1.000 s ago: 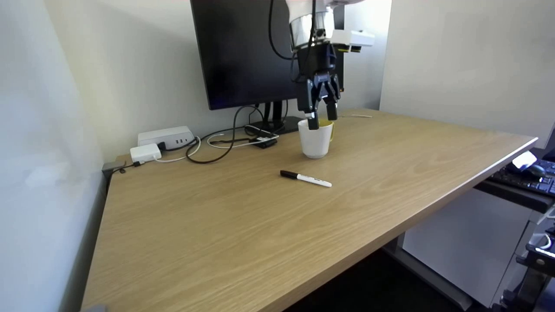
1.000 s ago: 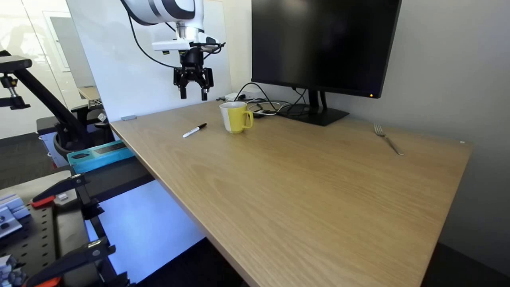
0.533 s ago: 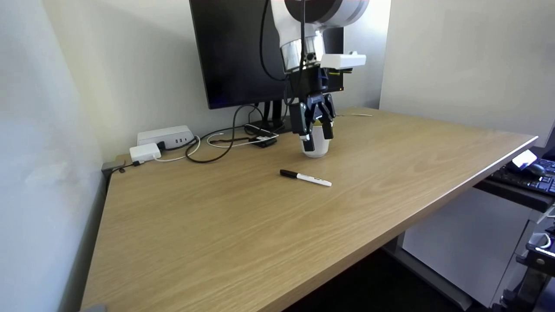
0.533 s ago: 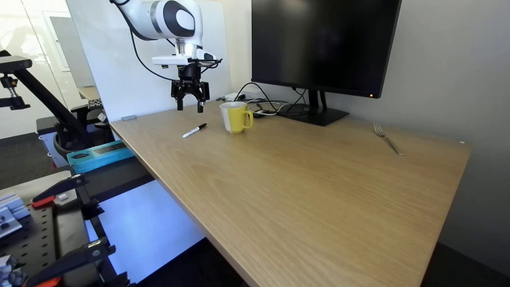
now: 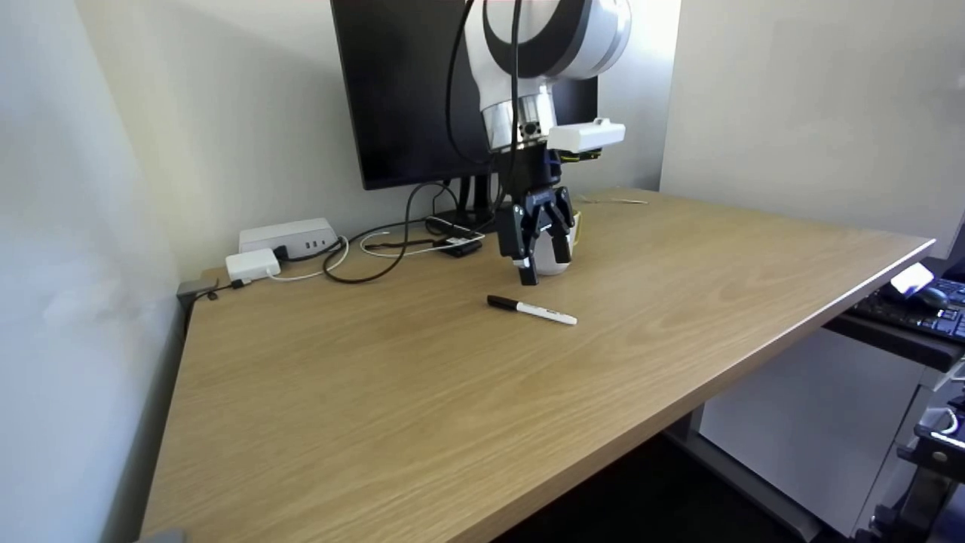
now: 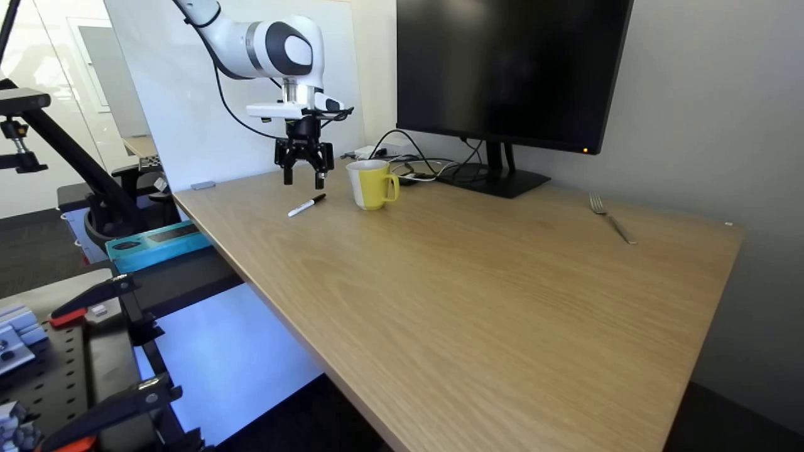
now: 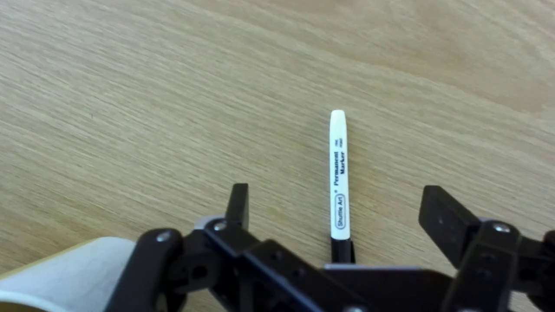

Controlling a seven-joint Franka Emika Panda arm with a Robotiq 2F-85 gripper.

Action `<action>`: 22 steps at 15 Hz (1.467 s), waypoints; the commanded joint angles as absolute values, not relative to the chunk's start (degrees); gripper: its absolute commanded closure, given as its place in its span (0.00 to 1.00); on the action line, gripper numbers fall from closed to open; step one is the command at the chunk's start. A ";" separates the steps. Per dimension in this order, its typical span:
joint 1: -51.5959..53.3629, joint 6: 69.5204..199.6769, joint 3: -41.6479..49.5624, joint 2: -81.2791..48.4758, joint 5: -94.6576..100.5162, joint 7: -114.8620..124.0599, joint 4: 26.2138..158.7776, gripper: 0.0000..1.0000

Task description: Get the marker from the table and put it in the yellow and white mug

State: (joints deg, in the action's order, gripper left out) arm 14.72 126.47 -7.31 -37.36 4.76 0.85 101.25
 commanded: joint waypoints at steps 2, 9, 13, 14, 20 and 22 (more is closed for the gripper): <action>13.90 130.37 -6.67 -40.42 5.21 0.34 99.18 0.00; 15.75 132.85 -6.93 -45.07 5.75 0.86 97.24 0.00; 17.81 132.42 -7.31 -45.51 5.89 1.07 96.22 0.25; 18.15 132.40 -7.23 -45.68 6.01 0.99 96.02 0.26; 18.49 132.89 -6.95 -44.93 8.02 0.51 96.43 0.68; 18.42 133.11 -6.86 -44.58 8.57 0.40 96.73 0.81</action>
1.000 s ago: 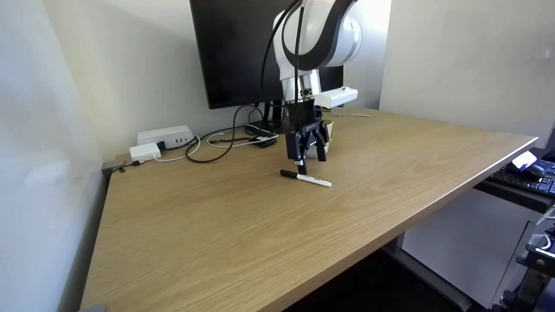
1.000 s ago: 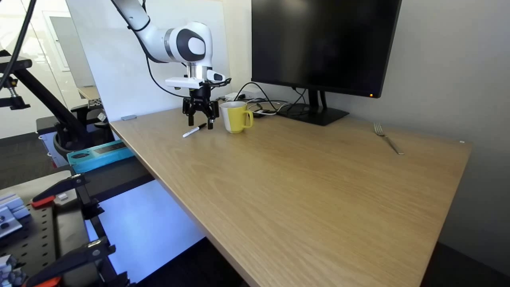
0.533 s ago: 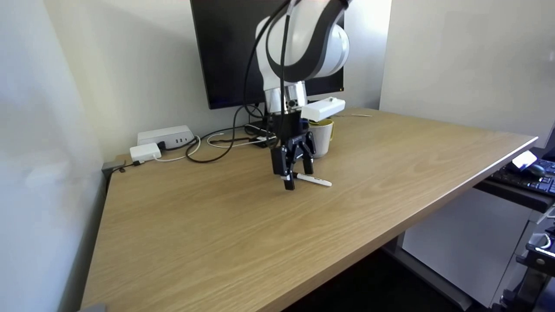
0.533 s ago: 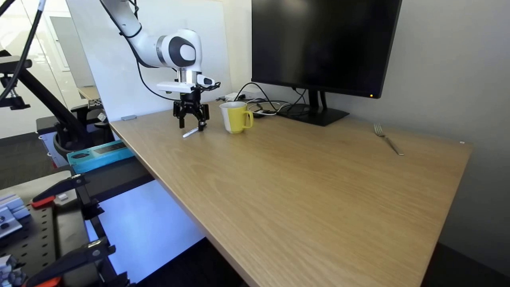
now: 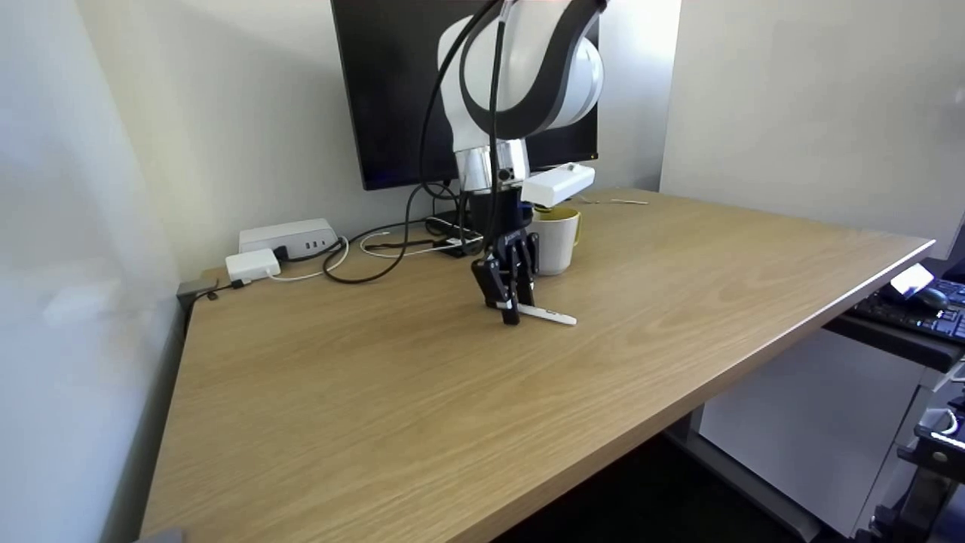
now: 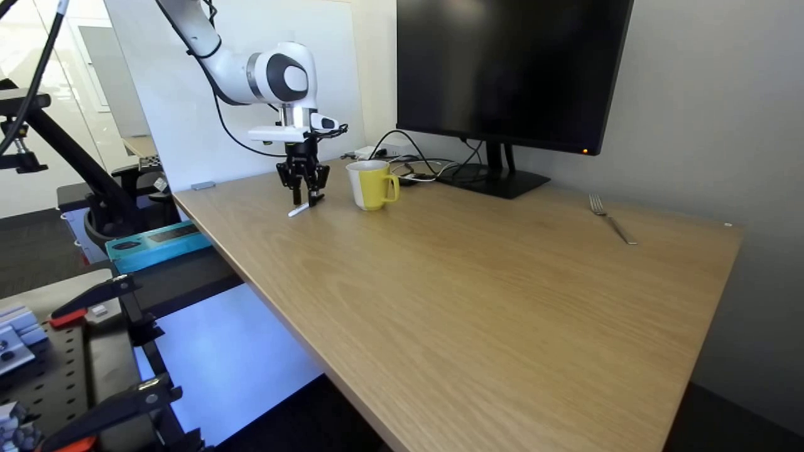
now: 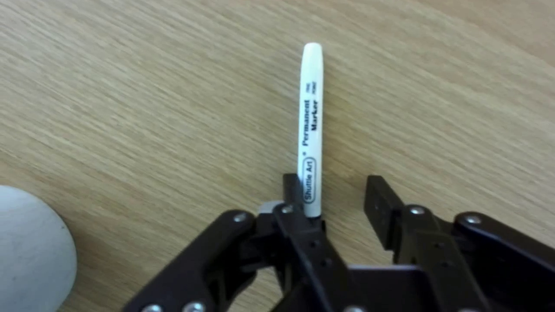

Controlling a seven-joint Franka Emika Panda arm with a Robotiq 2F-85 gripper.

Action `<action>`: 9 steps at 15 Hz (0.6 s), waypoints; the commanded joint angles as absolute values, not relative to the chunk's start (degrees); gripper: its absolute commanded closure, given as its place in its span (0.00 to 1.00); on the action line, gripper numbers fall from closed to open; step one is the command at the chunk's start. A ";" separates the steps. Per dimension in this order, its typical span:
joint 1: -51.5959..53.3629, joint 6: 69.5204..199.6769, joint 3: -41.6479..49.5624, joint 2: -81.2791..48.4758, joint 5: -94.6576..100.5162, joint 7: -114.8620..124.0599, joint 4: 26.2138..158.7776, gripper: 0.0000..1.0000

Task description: Get the marker from the table and put it in the yellow and white mug

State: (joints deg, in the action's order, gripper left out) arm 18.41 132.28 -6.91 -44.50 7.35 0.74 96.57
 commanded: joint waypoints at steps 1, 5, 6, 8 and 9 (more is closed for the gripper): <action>18.39 133.18 -6.79 -44.36 8.83 0.31 96.90 0.87; 17.89 134.07 -6.34 -43.56 8.67 0.95 97.55 0.97; 17.48 134.41 -6.07 -43.23 8.14 1.67 97.69 0.96; 16.70 134.84 -5.02 -42.61 7.66 3.06 97.52 0.96; 16.31 134.97 -4.49 -42.06 7.52 3.83 97.55 0.96</action>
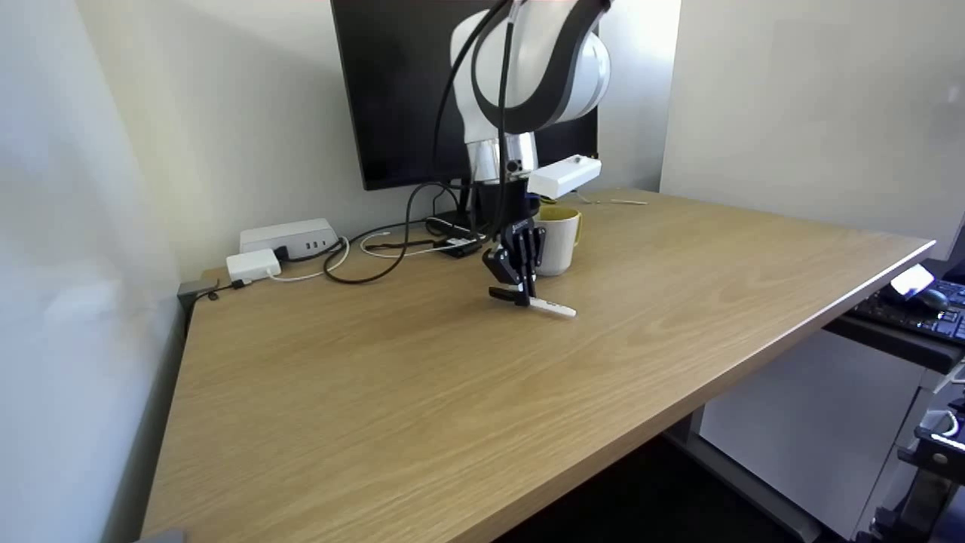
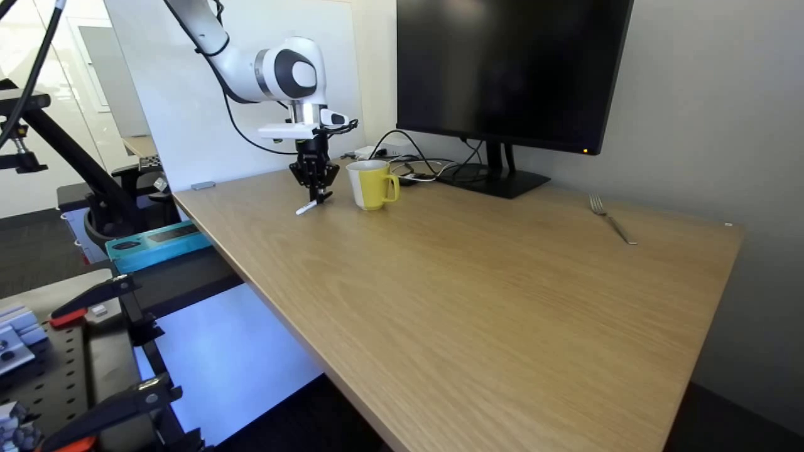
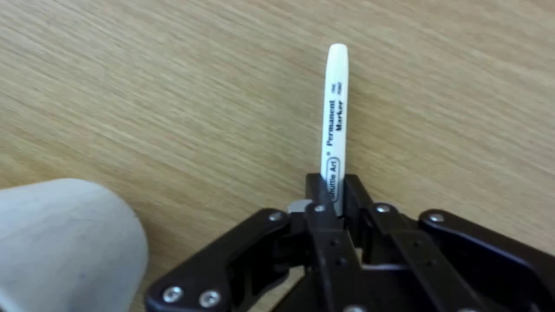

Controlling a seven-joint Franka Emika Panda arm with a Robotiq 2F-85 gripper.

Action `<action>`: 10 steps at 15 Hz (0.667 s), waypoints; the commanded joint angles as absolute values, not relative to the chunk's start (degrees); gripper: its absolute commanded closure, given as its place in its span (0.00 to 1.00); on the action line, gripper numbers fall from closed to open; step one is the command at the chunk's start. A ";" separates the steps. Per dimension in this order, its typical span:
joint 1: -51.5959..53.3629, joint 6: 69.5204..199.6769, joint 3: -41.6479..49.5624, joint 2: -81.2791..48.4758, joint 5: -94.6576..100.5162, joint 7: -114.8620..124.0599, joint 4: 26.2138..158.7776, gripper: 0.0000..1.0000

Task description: Get the marker from the table and put it in the yellow and white mug

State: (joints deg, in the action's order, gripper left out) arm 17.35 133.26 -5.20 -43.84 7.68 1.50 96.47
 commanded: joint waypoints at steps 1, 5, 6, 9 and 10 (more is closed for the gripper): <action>16.00 135.23 -3.76 -41.34 7.55 4.95 97.59 0.96; 16.51 134.00 -1.25 -36.57 7.91 12.06 97.36 0.96; 16.81 133.20 -0.98 -35.12 7.91 13.99 97.22 0.96; 18.20 131.95 -0.62 -30.03 8.60 20.28 97.53 0.96; 18.69 131.53 -0.58 -28.39 8.92 22.38 97.63 0.96</action>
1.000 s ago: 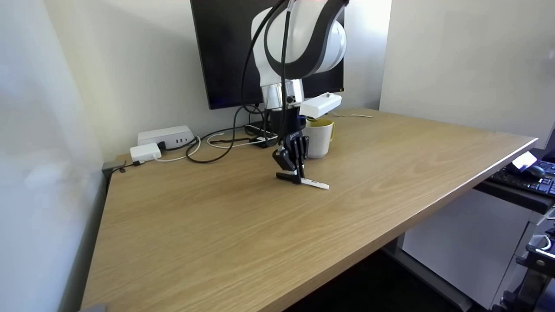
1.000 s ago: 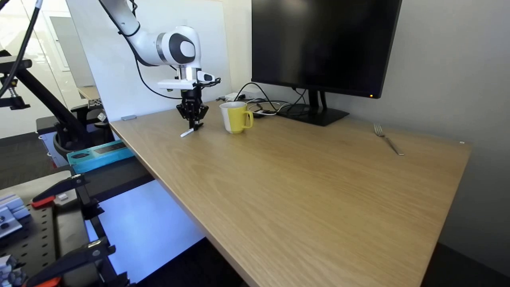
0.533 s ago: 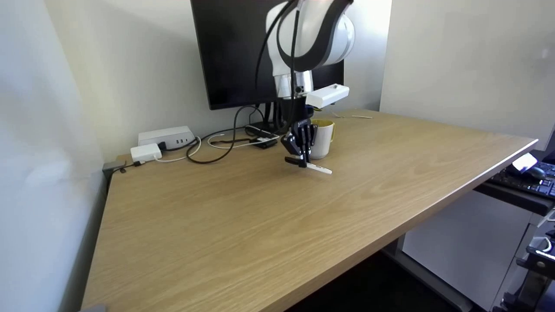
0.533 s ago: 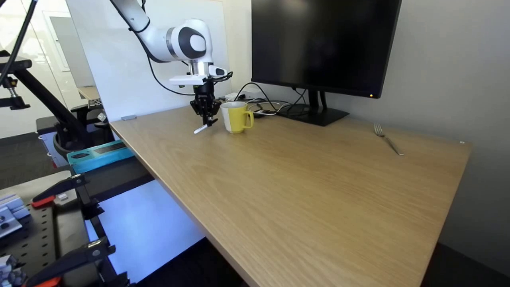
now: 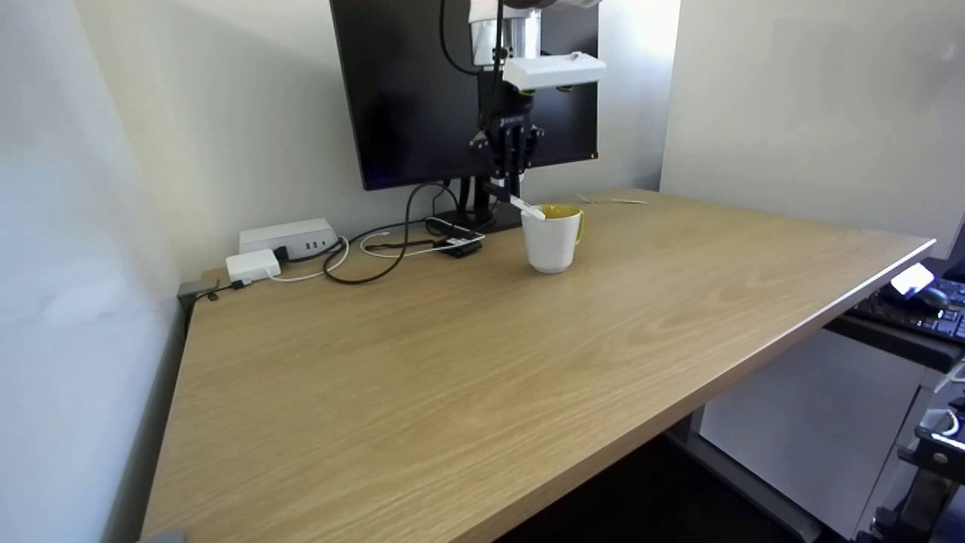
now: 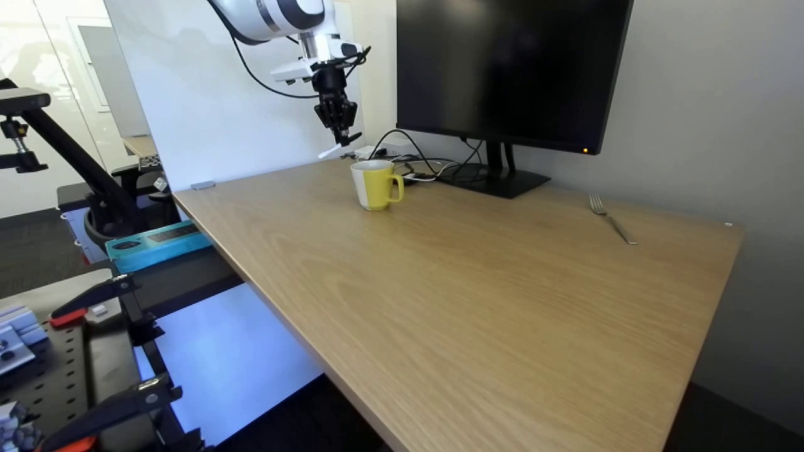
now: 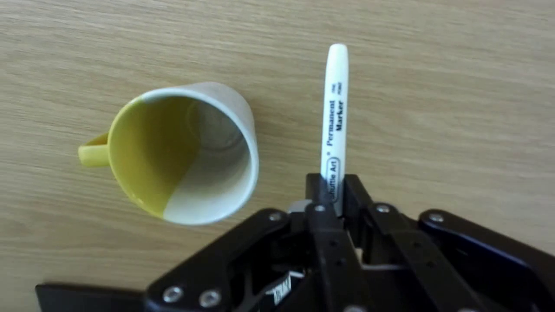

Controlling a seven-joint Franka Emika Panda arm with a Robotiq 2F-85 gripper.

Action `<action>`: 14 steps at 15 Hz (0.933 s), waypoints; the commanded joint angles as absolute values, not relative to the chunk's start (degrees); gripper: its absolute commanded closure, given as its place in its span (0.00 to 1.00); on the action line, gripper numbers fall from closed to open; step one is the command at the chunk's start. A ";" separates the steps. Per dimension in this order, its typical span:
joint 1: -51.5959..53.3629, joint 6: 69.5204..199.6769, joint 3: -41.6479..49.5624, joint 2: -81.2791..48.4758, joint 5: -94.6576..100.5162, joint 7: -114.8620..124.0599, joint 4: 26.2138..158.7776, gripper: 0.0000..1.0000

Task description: Get the marker from the table and put it in the yellow and white mug

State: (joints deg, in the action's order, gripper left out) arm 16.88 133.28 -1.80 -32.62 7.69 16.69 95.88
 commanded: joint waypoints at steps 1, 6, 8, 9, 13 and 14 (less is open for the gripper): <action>19.19 131.17 -0.53 -26.78 9.29 24.55 97.76 0.96; 22.42 132.35 3.11 -20.03 20.28 42.56 99.82 0.96; 22.98 132.09 4.35 -18.65 27.92 50.34 100.64 0.96; 23.16 132.01 4.82 -18.25 31.91 54.47 101.25 0.96; 23.58 129.37 5.11 -18.45 49.07 72.71 103.27 0.96; 23.48 128.00 4.30 -18.69 52.64 77.05 104.03 0.96</action>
State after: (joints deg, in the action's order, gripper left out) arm 22.47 131.12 4.40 -19.59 44.01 66.84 101.86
